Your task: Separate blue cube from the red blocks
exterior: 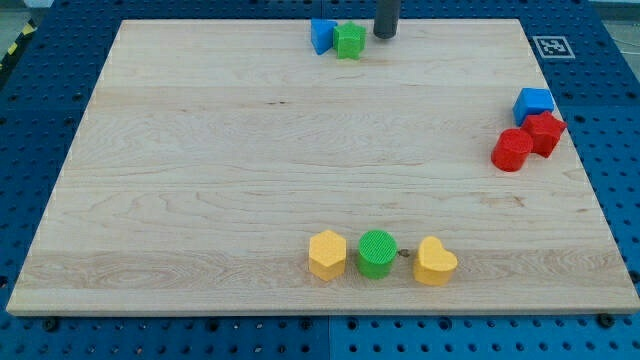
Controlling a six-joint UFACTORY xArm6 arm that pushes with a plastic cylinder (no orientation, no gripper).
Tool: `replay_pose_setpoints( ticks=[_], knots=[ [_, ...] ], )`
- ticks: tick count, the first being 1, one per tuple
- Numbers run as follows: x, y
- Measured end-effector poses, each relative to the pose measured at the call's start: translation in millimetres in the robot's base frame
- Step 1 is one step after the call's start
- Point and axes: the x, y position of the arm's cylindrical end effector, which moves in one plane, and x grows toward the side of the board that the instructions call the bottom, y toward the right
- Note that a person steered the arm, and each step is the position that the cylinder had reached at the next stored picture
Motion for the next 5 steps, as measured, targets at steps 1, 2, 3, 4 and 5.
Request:
replay_pose_setpoints(
  ticks=[1, 2, 3, 4, 5],
  knots=[
    [0.0, 0.0],
    [0.0, 2.3],
    [0.0, 6.7],
    [0.0, 10.6],
    [0.0, 14.4]
  ],
)
